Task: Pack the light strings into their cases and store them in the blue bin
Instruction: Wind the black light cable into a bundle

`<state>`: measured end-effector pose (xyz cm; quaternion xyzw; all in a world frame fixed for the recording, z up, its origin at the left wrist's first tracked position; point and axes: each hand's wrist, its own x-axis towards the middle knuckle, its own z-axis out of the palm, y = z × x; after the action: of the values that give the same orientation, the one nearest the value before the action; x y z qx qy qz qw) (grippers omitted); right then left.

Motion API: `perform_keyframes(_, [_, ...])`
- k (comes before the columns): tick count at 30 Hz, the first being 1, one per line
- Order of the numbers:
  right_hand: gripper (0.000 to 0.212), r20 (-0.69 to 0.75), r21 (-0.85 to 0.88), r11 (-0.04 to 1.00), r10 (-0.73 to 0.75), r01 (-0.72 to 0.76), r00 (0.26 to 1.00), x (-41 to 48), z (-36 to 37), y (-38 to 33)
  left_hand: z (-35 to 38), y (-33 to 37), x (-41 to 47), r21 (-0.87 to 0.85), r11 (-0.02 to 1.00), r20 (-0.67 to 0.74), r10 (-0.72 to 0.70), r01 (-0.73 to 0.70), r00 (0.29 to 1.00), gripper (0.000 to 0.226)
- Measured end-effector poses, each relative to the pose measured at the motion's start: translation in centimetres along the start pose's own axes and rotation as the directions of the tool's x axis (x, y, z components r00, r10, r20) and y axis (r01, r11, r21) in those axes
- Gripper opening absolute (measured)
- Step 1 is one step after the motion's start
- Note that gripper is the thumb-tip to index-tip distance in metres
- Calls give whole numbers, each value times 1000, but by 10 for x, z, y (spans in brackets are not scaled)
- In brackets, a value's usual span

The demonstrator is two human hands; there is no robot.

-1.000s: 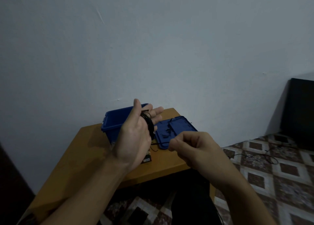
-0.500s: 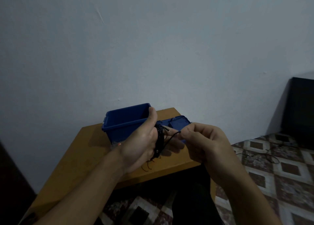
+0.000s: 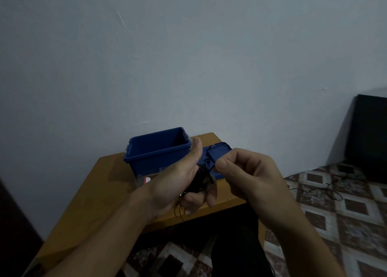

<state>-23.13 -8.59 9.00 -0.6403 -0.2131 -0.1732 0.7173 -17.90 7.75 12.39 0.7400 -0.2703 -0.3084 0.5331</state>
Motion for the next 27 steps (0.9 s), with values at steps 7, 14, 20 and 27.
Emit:
perform_keyframes(7, [20,-24,-25,999,25,-25,999,3,3,8,-4,-8,0,-39,999,82,14,-11,997,90])
perform_keyframes(14, [17,-27,-65,998,24,-26,999,6,2,15,-8,-6,-1,-268,963,261,50,23,964,82])
perform_keyframes(20, [17,-27,-166,985,44,-48,999,5,0,22,-8,-6,-1,-503,864,344,211,-10,915,80])
perform_keyframes(27, [17,49,-311,946,116,-95,992,4,0,28,-5,7,-3,-618,760,151,365,-200,919,81])
